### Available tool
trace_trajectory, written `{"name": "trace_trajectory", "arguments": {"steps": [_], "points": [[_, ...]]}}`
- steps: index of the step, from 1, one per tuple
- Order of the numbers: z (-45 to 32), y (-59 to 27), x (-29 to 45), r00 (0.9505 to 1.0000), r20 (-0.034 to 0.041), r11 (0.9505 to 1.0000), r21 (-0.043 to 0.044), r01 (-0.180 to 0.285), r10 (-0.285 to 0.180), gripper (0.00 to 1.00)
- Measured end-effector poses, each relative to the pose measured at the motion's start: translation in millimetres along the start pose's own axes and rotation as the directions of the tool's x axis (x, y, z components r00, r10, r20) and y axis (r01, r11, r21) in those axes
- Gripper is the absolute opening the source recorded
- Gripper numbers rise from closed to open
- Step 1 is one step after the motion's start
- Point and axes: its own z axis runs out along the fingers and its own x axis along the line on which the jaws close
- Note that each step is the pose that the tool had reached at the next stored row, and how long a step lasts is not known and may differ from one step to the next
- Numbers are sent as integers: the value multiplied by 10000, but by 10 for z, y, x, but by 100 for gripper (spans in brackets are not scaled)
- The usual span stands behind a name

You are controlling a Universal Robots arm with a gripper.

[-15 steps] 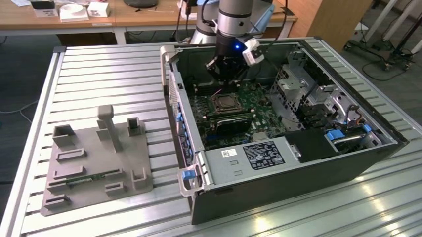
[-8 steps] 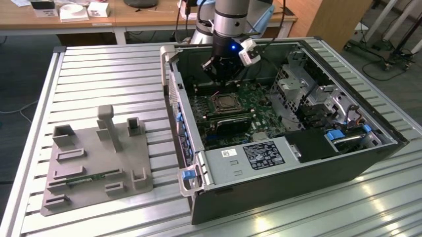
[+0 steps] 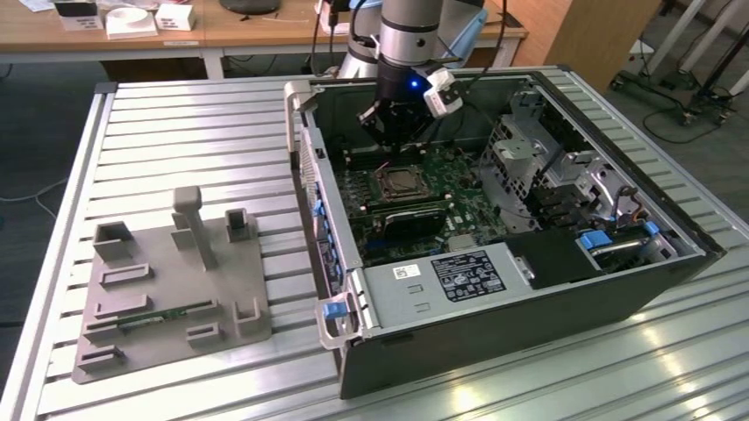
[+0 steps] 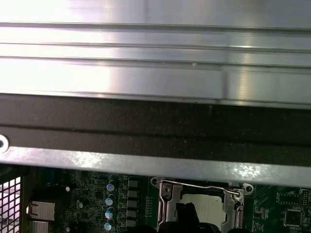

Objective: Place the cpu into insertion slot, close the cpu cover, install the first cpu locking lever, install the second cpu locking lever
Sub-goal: 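Install the first cpu locking lever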

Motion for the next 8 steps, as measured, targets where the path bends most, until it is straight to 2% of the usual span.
{"name": "trace_trajectory", "arguments": {"steps": [5, 6, 8], "points": [[11, 2, 8, 10000, 12, 10000, -15, 9, -9, 10], [17, 2, 9, 10000, 16, 10000, -63, 17, -17, 10], [29, 8, 9, 10000, 30, 9997, -244, 25, -25, 10]]}}
